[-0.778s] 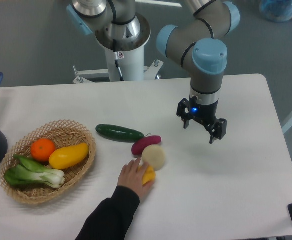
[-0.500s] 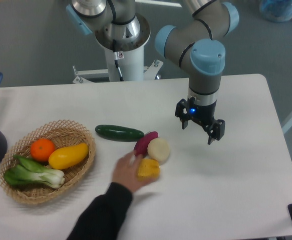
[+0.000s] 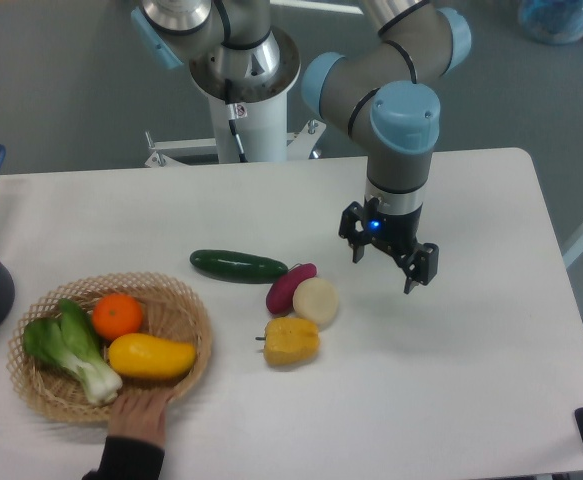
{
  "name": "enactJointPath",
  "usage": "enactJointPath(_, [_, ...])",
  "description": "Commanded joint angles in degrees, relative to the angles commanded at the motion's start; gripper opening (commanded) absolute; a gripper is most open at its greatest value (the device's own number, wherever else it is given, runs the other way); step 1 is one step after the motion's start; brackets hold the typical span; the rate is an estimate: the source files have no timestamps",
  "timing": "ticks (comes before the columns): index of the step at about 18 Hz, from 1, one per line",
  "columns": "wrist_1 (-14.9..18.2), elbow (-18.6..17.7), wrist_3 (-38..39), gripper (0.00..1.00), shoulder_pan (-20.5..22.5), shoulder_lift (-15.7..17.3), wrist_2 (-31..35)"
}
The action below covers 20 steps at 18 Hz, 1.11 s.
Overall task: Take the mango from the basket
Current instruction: 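Move the gripper over the basket toward the yellow mango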
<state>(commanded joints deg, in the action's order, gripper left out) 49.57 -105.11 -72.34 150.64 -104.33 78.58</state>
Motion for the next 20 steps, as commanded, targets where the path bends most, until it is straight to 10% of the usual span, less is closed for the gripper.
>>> enactJointPath(8, [0.26,0.44,4.56,1.00,-1.93,0.27,-3.52])
enactJointPath(20, [0.00,4.47,5.10,1.00,-16.77,-3.24,-3.70])
